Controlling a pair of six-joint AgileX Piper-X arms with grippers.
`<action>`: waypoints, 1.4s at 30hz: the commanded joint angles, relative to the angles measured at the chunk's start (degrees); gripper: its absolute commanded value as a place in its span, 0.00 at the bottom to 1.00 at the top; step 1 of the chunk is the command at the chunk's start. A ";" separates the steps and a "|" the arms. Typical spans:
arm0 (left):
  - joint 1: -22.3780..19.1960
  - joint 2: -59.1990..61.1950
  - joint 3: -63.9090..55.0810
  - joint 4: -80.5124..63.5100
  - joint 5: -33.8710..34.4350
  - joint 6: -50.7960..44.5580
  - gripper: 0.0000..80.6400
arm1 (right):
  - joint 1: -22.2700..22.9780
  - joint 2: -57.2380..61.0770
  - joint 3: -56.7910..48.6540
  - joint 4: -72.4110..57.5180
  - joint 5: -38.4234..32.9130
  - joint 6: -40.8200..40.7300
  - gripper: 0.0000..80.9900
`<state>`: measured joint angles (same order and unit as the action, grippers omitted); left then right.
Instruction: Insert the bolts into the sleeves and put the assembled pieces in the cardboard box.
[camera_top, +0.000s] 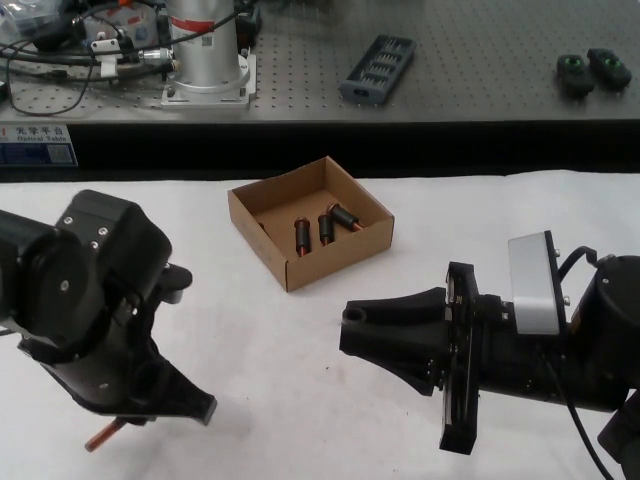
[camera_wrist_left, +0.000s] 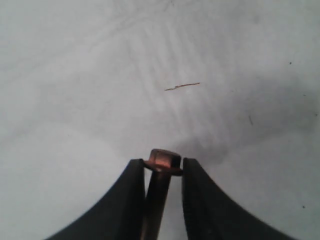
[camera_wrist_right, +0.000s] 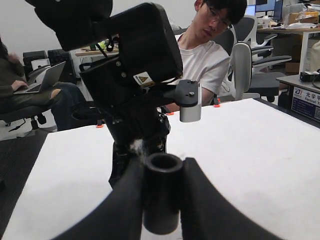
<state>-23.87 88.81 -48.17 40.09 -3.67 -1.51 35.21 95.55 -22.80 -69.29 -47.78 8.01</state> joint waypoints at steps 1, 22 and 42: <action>-0.44 0.36 -0.93 -0.25 -0.60 0.64 0.01 | -0.37 -0.84 -0.09 -0.88 -0.72 0.10 0.07; -0.49 3.78 -0.93 1.14 1.38 4.77 0.27 | -0.37 -0.84 -0.09 -0.88 -0.84 0.09 0.07; -0.49 3.78 -0.93 2.82 1.38 11.20 0.27 | -0.37 -0.84 -0.09 -0.98 -2.18 1.35 0.07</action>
<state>-24.14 92.55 -48.41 43.73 -2.43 7.97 35.21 95.55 -22.80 -69.29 -48.69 8.96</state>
